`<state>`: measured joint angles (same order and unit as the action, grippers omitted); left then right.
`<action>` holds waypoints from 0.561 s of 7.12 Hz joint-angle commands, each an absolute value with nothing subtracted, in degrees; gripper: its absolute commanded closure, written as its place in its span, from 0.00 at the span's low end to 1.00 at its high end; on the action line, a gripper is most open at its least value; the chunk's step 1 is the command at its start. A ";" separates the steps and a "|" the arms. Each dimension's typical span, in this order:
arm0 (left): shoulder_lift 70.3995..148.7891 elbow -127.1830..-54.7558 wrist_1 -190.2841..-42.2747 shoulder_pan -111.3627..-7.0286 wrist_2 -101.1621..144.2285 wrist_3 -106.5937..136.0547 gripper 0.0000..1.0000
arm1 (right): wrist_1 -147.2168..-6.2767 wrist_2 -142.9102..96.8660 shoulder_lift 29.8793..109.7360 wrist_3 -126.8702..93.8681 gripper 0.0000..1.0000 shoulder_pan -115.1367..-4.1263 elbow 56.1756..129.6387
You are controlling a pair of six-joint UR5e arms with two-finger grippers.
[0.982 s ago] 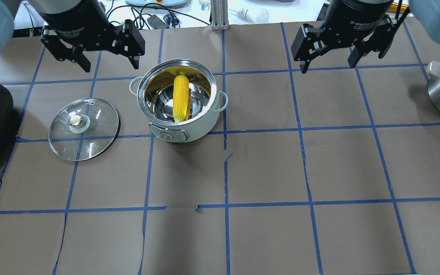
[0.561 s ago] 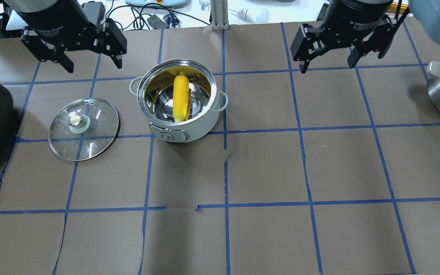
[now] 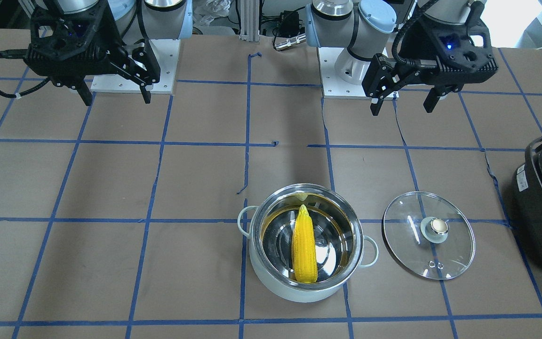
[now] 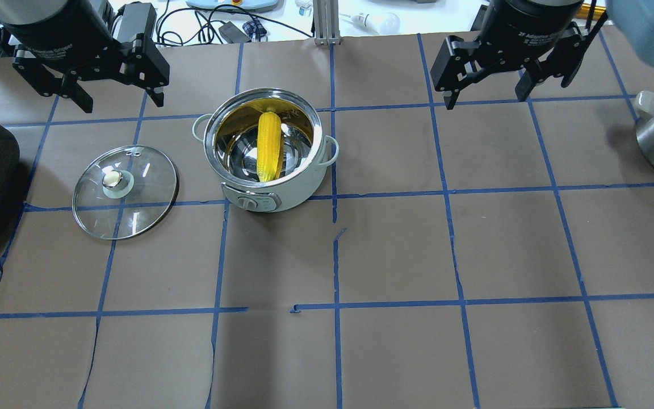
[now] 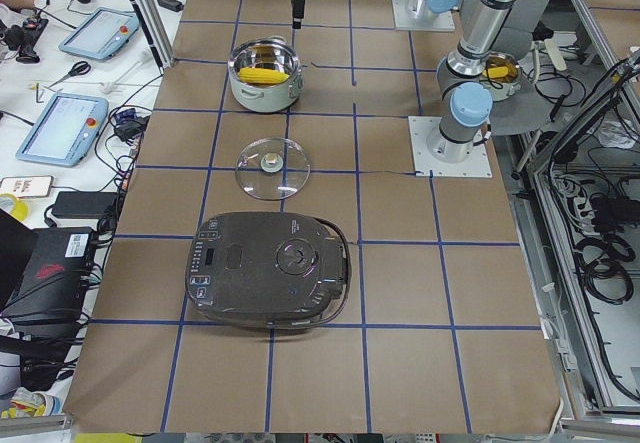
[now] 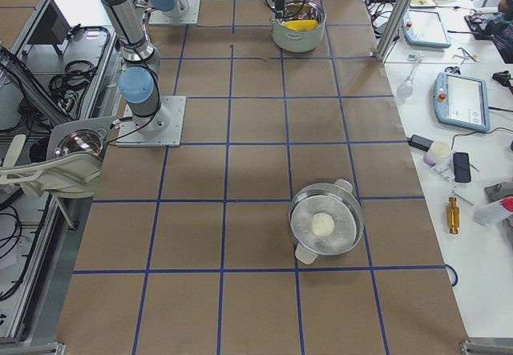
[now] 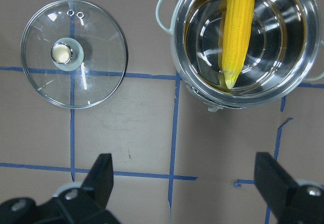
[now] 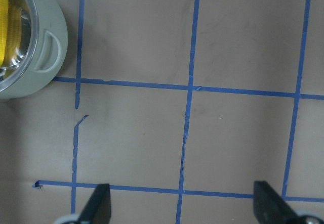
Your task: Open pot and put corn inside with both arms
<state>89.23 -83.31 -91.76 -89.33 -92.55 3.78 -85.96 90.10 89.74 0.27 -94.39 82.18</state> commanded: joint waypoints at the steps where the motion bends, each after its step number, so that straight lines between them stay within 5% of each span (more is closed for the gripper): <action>1: 89.30 -82.97 -91.76 -89.21 -92.38 3.78 0.00 | -85.96 90.09 89.74 0.26 0.00 -94.48 82.18; 4: 89.56 -82.54 -93.60 -89.30 -92.81 3.78 0.00 | -85.96 90.09 89.74 0.26 0.00 -94.48 82.09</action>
